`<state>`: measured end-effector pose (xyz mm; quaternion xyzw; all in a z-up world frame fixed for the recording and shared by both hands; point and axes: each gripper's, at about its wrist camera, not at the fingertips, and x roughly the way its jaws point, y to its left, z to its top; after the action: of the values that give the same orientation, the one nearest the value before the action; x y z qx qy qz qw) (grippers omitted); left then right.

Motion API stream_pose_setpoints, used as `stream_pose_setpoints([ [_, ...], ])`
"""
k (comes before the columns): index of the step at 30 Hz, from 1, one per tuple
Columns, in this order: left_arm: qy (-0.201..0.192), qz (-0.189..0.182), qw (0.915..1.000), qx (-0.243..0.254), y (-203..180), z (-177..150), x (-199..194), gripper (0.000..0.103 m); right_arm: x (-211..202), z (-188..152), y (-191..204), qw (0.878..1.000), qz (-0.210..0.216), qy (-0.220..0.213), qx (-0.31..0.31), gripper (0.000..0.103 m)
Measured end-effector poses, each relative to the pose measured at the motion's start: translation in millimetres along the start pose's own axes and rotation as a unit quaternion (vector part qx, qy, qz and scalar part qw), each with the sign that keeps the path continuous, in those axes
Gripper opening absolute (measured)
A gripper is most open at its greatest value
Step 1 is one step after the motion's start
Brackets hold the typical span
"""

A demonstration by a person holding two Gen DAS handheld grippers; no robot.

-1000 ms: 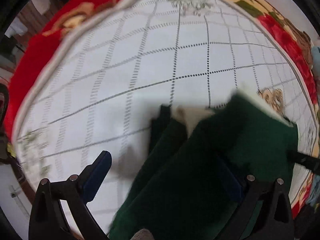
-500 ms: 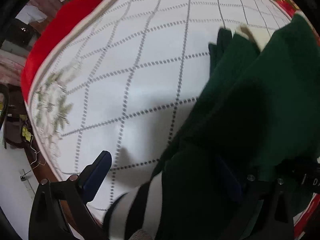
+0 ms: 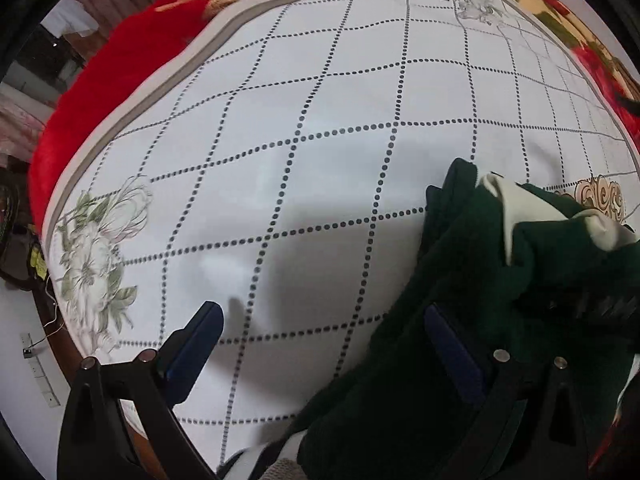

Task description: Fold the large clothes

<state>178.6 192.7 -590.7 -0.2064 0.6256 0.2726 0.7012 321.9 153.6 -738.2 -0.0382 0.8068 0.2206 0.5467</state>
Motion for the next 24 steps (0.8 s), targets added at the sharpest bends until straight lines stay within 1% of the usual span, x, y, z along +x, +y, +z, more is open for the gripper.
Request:
stream_pose_setpoints([
  [1, -0.001, 0.0, 1.0, 0.003, 1.1, 0.7, -2.9, 0.103, 0.0, 2.9, -5.1, 0.999, 0.025, 0.012, 0.016, 0.0],
  [2, -0.004, 0.001, 1.0, 0.003, 2.9, -0.7, -9.2, 0.103, -2.4, 2.7, -8.3, 0.999, 0.041, 0.018, 0.018, 0.0],
  [3, -0.009, -0.002, 1.0, 0.002, 6.7, -4.5, -21.3, 0.103, -10.8, -2.1, -6.7, 0.998, 0.052, 0.014, 0.011, 0.0],
  [4, -0.014, -0.004, 0.9999, 0.003, 9.0, -9.3, -30.7, 0.103, -19.3, -9.6, -6.1, 0.998, 0.055, 0.007, 0.006, 0.0],
  [5, -0.022, -0.007, 0.9997, 0.005, 11.9, -16.9, -43.0, 0.103, -36.1, -25.3, -5.9, 0.998, 0.054, -0.01, 0.0, 0.006],
  [6, -0.029, -0.008, 0.9995, 0.008, 13.3, -23.5, -51.8, 0.103, -46.4, -38.0, -8.7, 0.998, 0.051, -0.02, -0.003, 0.008],
  [7, -0.035, -0.005, 0.9993, 0.014, 15.4, -36.4, -61.8, 0.103, -56.6, -51.1, -9.3, 0.998, 0.048, -0.03, -0.007, 0.008],
  [8, -0.037, 0.002, 0.9991, 0.021, 14.8, -48.6, -64.6, 0.103, -64.4, -72.0, -12.5, 0.999, 0.039, -0.036, -0.01, 0.008],
  [9, -0.036, 0.009, 0.9989, 0.028, 10.1, -60.9, -66.4, 0.103, -69.3, -85.8, -18.0, 0.999, 0.031, -0.036, -0.01, 0.008],
  [10, -0.033, 0.02, 0.9986, 0.037, 2.5, -72.5, -64.6, 0.103, -63.7, -102.8, -21.7, 1.0, 0.009, -0.029, -0.008, 0.008],
  [12, -0.017, 0.052, 0.9961, 0.069, -16.2, -91.9, -39.2, 0.103, -52.1, -123.3, -32.4, 1.0, -0.024, -0.009, -0.008, 0.008],
  [13, -0.012, 0.057, 0.9958, 0.072, -17.9, -89.5, -26.2, 0.103, -32.6, -127.8, -38.2, 0.999, -0.037, 0.0, -0.003, 0.008],
  [14, -0.01, 0.058, 0.996, 0.068, -16.8, -95.1, -17.6, 0.103, -15.7, -126.8, -45.9, 0.999, -0.04, -0.012, 0.007, 0.003],
  [15, -0.012, 0.053, 0.9967, 0.06, -15.2, -94.0, -12.3, 0.103, -1.7, -122.7, -48.1, 0.999, -0.036, -0.027, 0.019, 0.0],
  [16, -0.013, 0.046, 0.9976, 0.05, -12.7, -90.1, -11.4, 0.103, 6.7, -115.3, -46.6, 0.999, -0.016, -0.038, 0.036, 0.0],
  [17, -0.011, 0.04, 0.9982, 0.043, -10.3, -86.3, -13.1, 0.103, 6.7, -112.5, -50.1, 0.998, 0.003, -0.037, 0.055, 0.0],
  [18, -0.007, 0.031, 0.999, 0.032, -6.2, -83.3, -18.6, 0.103, 5.3, -109.5, -53.4, 0.997, 0.026, -0.025, 0.072, 0.0],
  [19, -0.008, 0.022, 0.9995, 0.022, -0.2, -81.8, -26.4, 0.103, 3.3, -108.9, -55.3, 0.996, 0.04, -0.018, 0.074, 0.0],
  [20, -0.013, 0.005, 0.9999, 0.006, 7.9, -81.5, -37.6, 0.103, -3.1, -111.0, -57.7, 0.995, 0.068, -0.013, 0.076, 0.003],
  [21, -0.016, -0.016, 0.9997, -0.014, 20.0, -80.5, -50.4, 0.103, -15.3, -117.3, -61.6, 0.991, 0.099, -0.025, 0.081, 0.015],
  [22, -0.018, -0.025, 0.9991, -0.029, 28.3, -81.6, -59.3, 0.103, -29.4, -125.7, -66.5, 0.989, 0.116, -0.047, 0.084, 0.026],
  [23, -0.019, -0.04, 0.9978, -0.048, 38.0, -86.0, -70.0, 0.103, -41.8, -134.0, -71.7, 0.986, 0.125, -0.067, 0.086, 0.059],
  [24, -0.017, -0.057, 0.9963, -0.063, 44.8, -89.5, -75.7, 0.103, -53.1, -142.9, -77.8, 0.983, 0.131, -0.087, 0.09, 0.085],
])
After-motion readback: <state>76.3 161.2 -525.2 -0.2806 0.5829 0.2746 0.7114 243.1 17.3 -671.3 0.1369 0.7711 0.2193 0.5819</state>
